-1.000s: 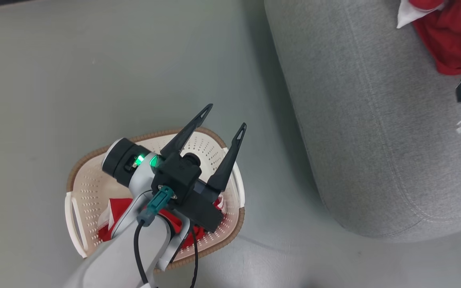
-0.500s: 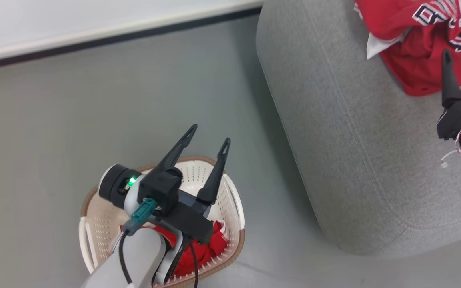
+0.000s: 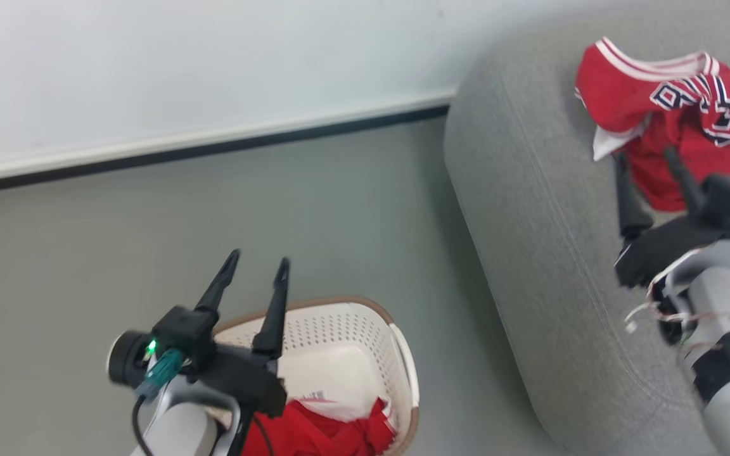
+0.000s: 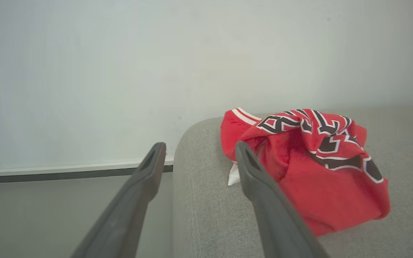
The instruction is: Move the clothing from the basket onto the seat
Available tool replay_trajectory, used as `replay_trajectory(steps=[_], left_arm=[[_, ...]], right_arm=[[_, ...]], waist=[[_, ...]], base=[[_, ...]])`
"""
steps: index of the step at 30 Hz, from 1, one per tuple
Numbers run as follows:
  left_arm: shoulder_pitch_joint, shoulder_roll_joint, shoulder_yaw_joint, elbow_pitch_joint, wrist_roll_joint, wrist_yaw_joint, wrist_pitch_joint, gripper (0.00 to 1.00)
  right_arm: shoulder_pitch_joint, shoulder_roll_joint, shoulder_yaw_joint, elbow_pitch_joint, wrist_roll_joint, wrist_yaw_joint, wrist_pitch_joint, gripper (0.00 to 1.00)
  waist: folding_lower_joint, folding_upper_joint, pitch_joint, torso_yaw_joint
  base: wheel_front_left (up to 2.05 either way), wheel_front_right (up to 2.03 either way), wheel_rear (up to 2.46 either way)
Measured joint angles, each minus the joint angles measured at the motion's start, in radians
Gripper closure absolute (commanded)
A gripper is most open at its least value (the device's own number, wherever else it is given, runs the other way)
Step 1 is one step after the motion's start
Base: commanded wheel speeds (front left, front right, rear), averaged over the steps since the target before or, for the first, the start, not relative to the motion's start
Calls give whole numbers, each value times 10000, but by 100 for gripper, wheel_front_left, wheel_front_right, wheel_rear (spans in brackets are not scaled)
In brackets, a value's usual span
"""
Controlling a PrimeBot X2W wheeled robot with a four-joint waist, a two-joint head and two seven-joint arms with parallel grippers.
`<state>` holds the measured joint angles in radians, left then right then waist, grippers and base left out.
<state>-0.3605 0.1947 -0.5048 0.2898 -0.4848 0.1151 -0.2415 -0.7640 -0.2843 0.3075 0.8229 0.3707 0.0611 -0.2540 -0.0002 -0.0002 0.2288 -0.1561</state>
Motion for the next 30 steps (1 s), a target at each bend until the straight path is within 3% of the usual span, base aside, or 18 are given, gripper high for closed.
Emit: replay_trajectory(steps=[6, 16, 20, 30], left_arm=[[746, 111, 548, 182, -136, 6, -29, 0], [2490, 502, 1440, 123, -222, 88, -82, 0], [3412, 688, 1831, -215, -222, 90, -82, 0], [4660, 585, 2642, -1093, -8, 94, -82, 0]], right_arm=[[1250, 462, 4, -669, 0, -150, 0, 0], [3407, 1141, -4, -2188, -67, -928, 2, 0], [4305, 1227, 17, -2991, -232, -1235, 2, 0], [6514, 1229, -54, -5085, -633, -1569, 0, 0]], waist=[[0, 0, -725, 512], [0, 0, -2046, 1261], [0, 0, -2555, 1432], [1, 2, -3316, 1466]], base=[[0, 0, 0], [0, 0, 0], [0, 0, 0], [0, 0, 0]])
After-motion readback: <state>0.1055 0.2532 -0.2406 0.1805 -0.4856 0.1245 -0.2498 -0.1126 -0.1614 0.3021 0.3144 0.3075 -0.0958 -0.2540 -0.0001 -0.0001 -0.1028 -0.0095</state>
